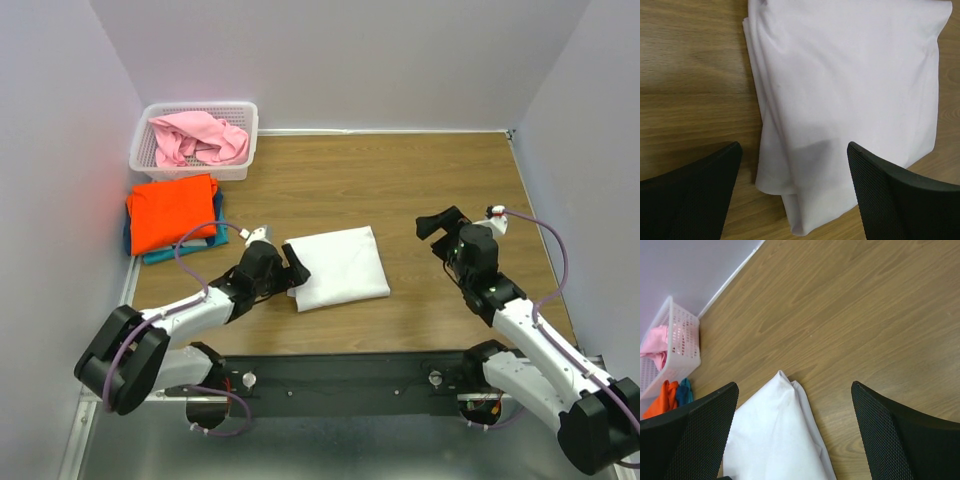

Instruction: Fold and stack the t-shirts

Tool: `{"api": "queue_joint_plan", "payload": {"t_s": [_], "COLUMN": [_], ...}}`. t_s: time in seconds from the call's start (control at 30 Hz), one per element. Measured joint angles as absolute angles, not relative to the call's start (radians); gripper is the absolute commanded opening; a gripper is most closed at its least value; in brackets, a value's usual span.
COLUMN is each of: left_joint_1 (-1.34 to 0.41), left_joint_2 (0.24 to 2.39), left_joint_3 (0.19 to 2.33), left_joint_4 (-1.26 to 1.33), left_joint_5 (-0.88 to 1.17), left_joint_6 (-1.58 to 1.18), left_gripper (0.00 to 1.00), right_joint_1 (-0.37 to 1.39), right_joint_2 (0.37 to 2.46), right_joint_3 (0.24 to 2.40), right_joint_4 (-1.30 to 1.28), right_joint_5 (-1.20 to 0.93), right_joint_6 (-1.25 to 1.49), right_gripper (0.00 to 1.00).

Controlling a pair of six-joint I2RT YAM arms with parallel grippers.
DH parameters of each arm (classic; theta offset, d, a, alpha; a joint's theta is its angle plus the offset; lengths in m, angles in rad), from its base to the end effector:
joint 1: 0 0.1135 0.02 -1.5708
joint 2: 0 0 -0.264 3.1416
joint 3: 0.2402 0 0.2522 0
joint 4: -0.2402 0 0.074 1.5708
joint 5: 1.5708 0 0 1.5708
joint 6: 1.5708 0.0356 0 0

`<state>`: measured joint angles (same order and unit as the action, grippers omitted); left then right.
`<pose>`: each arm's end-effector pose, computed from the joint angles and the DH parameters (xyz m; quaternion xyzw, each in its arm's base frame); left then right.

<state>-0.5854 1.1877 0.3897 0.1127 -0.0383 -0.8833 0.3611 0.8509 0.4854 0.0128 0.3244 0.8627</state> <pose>0.1842 -0.1205 0.1555 -0.1422 0.8922 -0.2742 0.3295 0.1886 0.0591 0.2433 0.2904 0.7612 0.2159 0.5382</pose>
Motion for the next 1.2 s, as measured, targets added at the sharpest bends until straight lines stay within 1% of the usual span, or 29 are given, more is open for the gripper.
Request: {"api": "queue_joint_plan", "payload": {"t_s": [0.03,0.13,0.27,0.3,0.37,0.47,0.53,0.6,0.63,0.67,0.7,0.73,0.77,0.8,0.9,0.93,1.0,1.03,1.07,1.2], "left_joint_1": [-0.593,-0.612,-0.632,-0.637,-0.645,-0.649,-0.650,-0.650,-0.650,-0.650,-0.651,-0.651,-0.652,-0.652,-0.653,-0.653,-0.655,-0.655,-0.656,-0.657], "left_joint_2": [1.201,1.239,1.271,1.276,1.289,1.319,1.337,1.357,1.365,1.371,1.378,1.384,1.388,1.400,1.430,1.441,1.468,1.482,1.497,1.534], "left_joint_3": [0.397,0.414,0.428,0.431,0.435,0.445,0.453,0.463,0.464,0.467,0.469,0.471,0.474,0.478,0.492,0.503,0.522,0.533,0.544,0.584], "left_joint_4": [0.117,0.133,0.142,0.145,0.155,0.170,0.181,0.189,0.194,0.198,0.199,0.201,0.199,0.197,0.197,0.197,0.201,0.205,0.210,0.213], "left_joint_5": [-0.038,-0.038,-0.042,-0.044,-0.051,-0.062,-0.067,-0.075,-0.078,-0.081,-0.087,-0.092,-0.098,-0.106,-0.120,-0.123,-0.128,-0.128,-0.129,-0.138], "left_joint_6": [-0.883,-0.884,-0.888,-0.889,-0.894,-0.906,-0.912,-0.921,-0.926,-0.932,-0.935,-0.941,-0.943,-0.950,-0.952,-0.954,-0.953,-0.952,-0.953,-0.938], "left_gripper": [0.83,0.79,0.78,0.76,0.69,0.68,0.62,0.61,0.56,0.55,0.51,0.42,0.38,0.29,0.25,0.20,0.14,0.03,0.00,0.00], "right_joint_1": [0.361,0.361,0.361,0.361,0.361,0.361,0.361,0.361,0.361,0.361,0.361,0.361,0.361,0.361,0.361,0.361,0.361,0.361,0.361,0.361], "right_joint_2": [0.851,0.851,0.849,0.847,0.844,0.837,0.833,0.826,0.825,0.823,0.821,0.820,0.819,0.818,0.818,0.818,0.818,0.818,0.818,0.818], "right_joint_3": [0.485,0.485,0.485,0.485,0.485,0.485,0.485,0.485,0.485,0.485,0.485,0.485,0.485,0.485,0.485,0.485,0.485,0.485,0.485,0.485], "right_joint_4": [0.012,0.012,0.012,0.011,0.011,0.011,0.011,0.003,0.001,-0.001,-0.001,-0.002,-0.002,-0.002,-0.002,-0.003,-0.003,-0.003,-0.003,-0.003], "right_joint_5": [0.324,0.324,0.324,0.324,0.324,0.324,0.324,0.325,0.325,0.325,0.326,0.326,0.326,0.327,0.329,0.330,0.332,0.332,0.334,0.352], "right_joint_6": [0.863,0.862,0.862,0.862,0.862,0.862,0.862,0.862,0.861,0.861,0.860,0.859,0.859,0.858,0.856,0.855,0.855,0.854,0.852,0.839], "right_gripper": [1.00,1.00,1.00,1.00,1.00,1.00,1.00,1.00,1.00,1.00,1.00,1.00,1.00,1.00,1.00,1.00,1.00,1.00,1.00,1.00]}}
